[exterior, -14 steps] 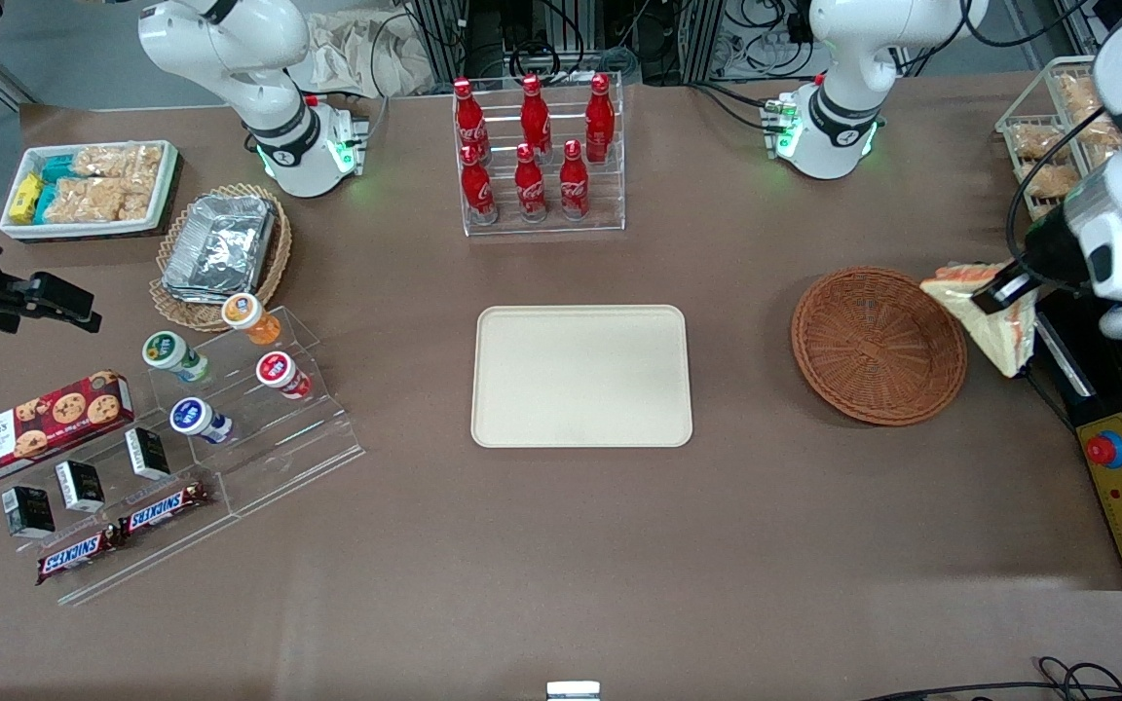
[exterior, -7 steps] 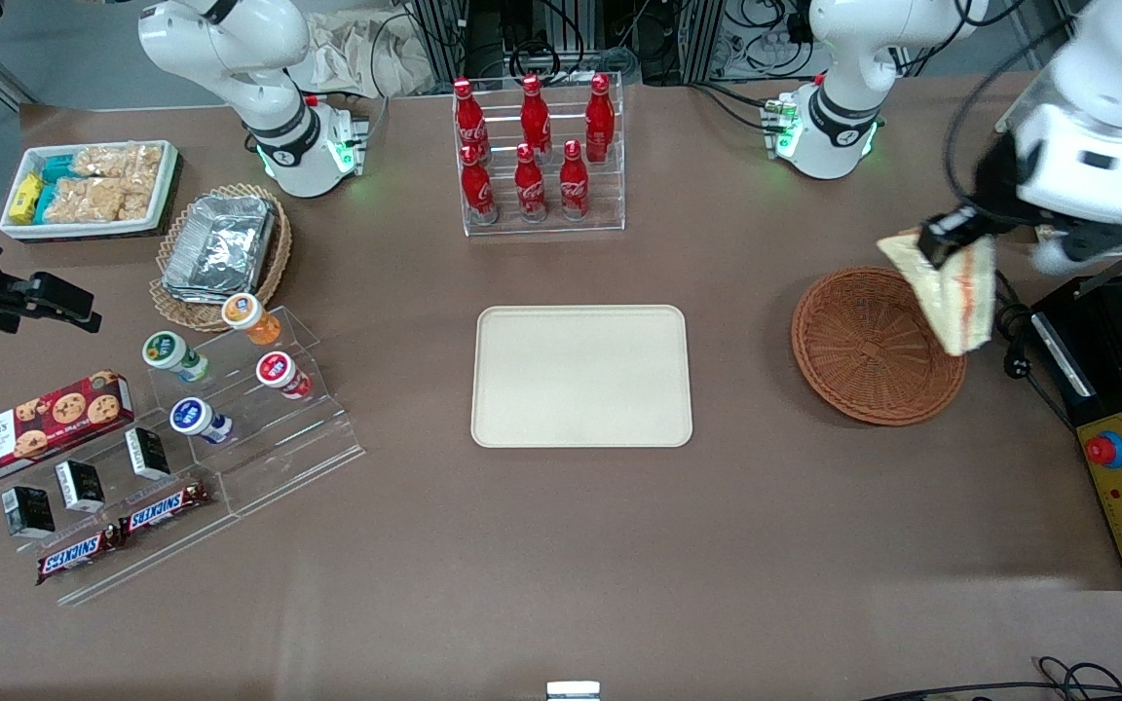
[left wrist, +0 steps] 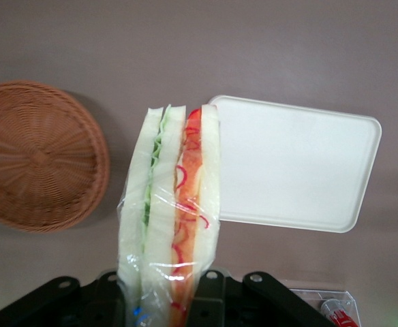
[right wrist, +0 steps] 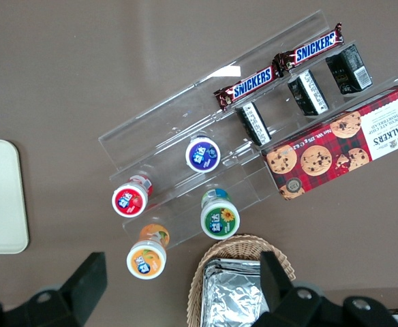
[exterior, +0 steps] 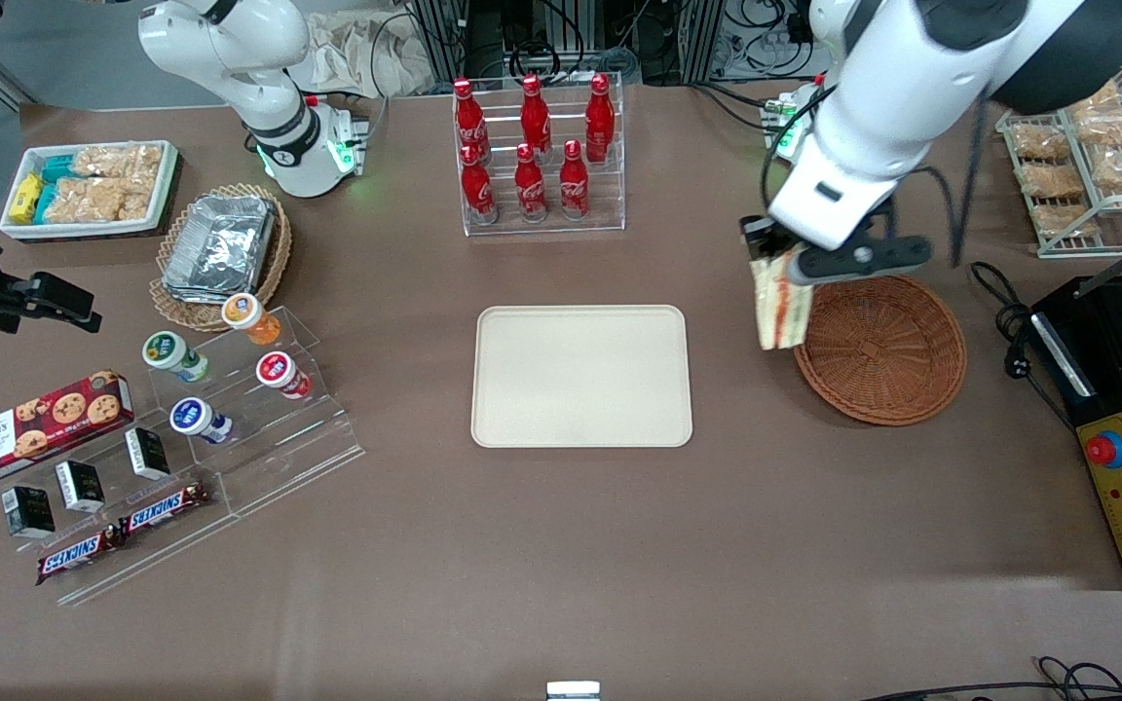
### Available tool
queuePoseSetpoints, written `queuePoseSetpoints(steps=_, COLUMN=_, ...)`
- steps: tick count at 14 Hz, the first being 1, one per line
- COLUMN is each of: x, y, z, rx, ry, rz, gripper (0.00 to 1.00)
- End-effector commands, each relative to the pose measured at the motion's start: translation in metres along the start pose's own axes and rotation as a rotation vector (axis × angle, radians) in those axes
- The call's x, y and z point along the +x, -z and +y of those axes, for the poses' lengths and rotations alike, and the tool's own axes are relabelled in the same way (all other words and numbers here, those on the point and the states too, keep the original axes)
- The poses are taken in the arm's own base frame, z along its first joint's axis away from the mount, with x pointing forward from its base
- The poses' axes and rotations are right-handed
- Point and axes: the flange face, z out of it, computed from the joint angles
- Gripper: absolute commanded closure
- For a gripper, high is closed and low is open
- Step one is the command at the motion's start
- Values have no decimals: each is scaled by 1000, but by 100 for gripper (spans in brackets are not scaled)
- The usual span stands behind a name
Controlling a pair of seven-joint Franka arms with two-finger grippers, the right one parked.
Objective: Place sandwich from basket to tray
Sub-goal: 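Carry the sandwich over the cream tray with the left gripper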
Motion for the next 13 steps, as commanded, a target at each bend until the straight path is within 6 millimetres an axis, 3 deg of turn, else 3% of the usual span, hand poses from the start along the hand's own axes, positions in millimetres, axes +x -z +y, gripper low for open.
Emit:
queuePoseSetpoints(steps=1, x=3, y=-39, z=29, rx=-28, ry=-47, rz=-16, gripper=100)
queuePoseSetpoints(steps=6, x=-16, y=-141, z=72, rx=8, ry=-157, rz=-10, gripper=100)
queuePoseSetpoints(steps=13, x=-11, y=-258, z=73, rx=78, ry=-180, rz=-17, gripper=100)
